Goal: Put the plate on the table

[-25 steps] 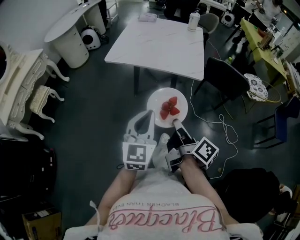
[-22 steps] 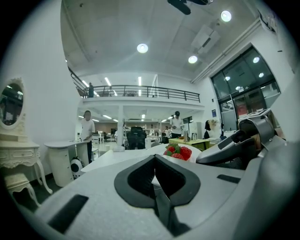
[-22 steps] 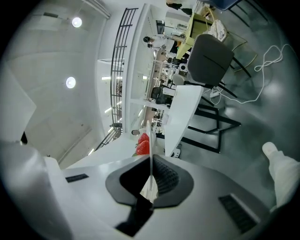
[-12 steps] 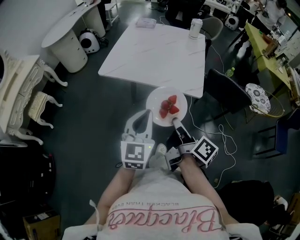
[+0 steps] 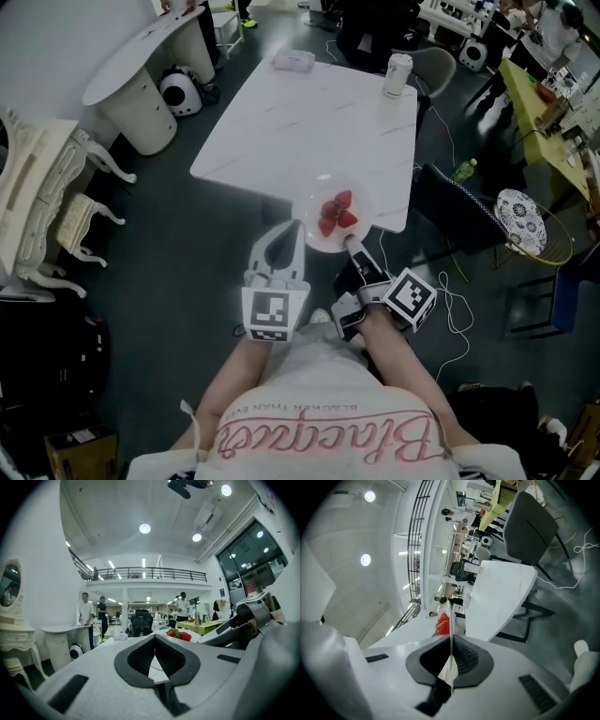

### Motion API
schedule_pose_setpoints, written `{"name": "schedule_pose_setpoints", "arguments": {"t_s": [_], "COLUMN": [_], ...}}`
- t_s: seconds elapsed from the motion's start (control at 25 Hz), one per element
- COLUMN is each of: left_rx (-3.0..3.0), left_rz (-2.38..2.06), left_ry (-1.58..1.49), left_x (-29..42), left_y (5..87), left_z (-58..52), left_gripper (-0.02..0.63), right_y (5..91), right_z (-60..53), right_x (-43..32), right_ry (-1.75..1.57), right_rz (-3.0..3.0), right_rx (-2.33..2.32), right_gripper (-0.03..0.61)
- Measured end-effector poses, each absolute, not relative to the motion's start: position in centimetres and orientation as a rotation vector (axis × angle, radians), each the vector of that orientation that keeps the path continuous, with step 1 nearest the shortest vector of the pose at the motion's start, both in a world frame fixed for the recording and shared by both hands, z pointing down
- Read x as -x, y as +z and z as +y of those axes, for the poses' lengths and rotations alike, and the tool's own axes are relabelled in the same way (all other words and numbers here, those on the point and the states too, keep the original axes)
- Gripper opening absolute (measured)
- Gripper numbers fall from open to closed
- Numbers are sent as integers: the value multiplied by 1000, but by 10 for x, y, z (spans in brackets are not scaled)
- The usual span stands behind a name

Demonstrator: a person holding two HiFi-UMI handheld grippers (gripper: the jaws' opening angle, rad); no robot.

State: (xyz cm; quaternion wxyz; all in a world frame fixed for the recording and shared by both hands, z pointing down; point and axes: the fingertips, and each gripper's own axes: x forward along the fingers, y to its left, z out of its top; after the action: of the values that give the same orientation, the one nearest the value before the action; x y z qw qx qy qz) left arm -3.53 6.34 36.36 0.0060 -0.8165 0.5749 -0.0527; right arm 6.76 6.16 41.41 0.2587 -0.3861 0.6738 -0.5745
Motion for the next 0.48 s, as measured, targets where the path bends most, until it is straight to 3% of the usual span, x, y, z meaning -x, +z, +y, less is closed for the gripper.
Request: {"name": "schedule_pose_setpoints", "arguments": {"t_s": [0.48], "left_rx": [2598], "left_rz": [1830], "left_ry": [-161], "left_x": [45], "left_y": [377], "left_z": [-4], "left_gripper": [3], "right_y": [417], "right_z": [-12], "right_x": [-73], "right_ry": [-1548], "right_rz": [1887], "right_rx": [1111], "right_gripper": [12]}}
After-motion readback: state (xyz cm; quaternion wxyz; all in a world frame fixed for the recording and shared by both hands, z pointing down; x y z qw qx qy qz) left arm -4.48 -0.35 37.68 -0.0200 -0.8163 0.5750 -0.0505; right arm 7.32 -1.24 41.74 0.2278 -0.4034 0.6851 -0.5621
